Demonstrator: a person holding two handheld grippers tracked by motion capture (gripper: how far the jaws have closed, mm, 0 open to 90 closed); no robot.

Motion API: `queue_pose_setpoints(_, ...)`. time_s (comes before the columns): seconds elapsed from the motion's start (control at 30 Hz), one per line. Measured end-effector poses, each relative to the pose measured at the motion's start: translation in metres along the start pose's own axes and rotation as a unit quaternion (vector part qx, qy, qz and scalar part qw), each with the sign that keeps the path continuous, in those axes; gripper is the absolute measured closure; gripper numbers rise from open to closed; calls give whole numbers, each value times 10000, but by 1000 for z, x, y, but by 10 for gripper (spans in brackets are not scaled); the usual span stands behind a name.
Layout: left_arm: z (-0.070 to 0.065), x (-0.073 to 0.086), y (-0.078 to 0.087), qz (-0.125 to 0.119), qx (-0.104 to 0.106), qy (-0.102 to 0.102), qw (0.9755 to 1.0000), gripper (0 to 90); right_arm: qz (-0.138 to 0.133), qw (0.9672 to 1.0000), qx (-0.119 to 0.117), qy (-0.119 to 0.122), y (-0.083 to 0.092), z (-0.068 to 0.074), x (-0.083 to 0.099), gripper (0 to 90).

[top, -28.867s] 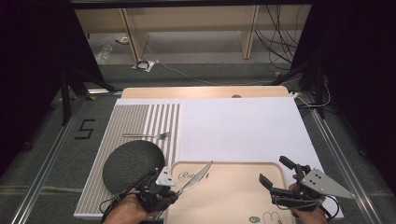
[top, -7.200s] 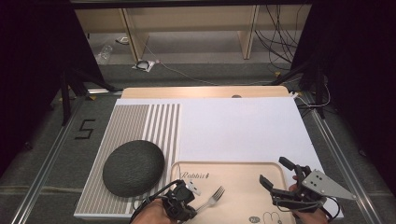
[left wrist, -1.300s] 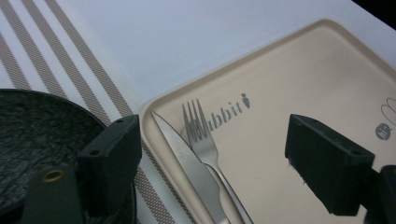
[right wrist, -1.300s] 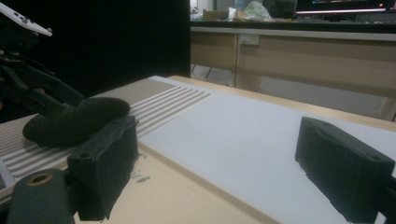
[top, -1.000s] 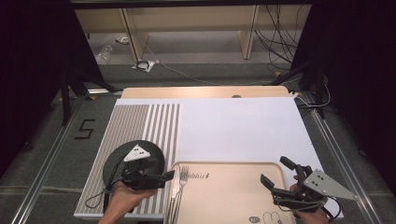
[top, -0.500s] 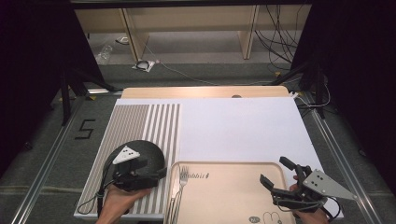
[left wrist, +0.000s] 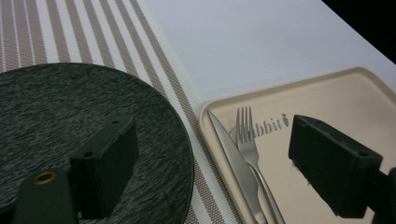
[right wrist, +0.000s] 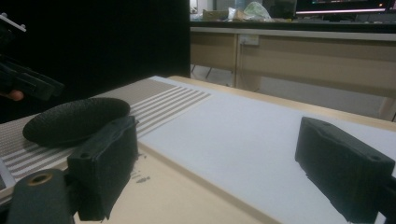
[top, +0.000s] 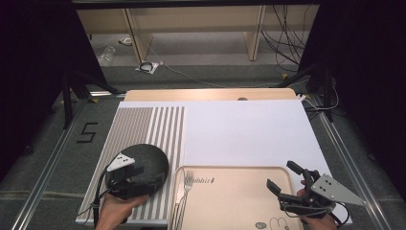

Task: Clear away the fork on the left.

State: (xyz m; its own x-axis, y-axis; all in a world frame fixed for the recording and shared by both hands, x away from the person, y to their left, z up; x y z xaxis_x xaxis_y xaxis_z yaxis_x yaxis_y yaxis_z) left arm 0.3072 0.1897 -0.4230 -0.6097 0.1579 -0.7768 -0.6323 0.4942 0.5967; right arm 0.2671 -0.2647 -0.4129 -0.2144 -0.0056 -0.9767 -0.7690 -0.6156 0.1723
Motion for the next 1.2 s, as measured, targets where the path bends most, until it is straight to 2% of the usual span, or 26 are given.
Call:
queue_pose_setpoints(0.37, 11, 6, 8, -52, -206, 233, 9995, 154, -3, 10000, 5, -3, 0, -1, 0, 139)
queue_pose_setpoints(0.67, 14, 11, 13, -110, -354, 409, 9985, 153, 4, 10000, 5, -4, 0, 0, 0, 139)
queue_pose_setpoints(1.03, 20, 18, 19, -116, -480, 653, 9966, 153, 30, 10000, 6, -32, 0, -1, 1, 139)
queue_pose_setpoints(1.2, 23, 21, 23, -127, -530, 853, 9949, 153, 11, 10000, 1, -3, 0, -1, 1, 139)
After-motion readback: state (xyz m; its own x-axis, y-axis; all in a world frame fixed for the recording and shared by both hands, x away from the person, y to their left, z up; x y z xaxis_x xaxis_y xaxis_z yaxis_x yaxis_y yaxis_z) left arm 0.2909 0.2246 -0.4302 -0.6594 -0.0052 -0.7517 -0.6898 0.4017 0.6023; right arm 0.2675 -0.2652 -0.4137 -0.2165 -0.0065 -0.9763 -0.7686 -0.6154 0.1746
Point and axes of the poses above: each handheld gripper's, and its own axes: y roughly backward along the jaws, x roughly out of its underside, z roughly to its left, the point moved 2 cm from there along -y, roughly forward along the jaws, and after that the axes turned 6 degrees about -y, right-handed, at the moved point
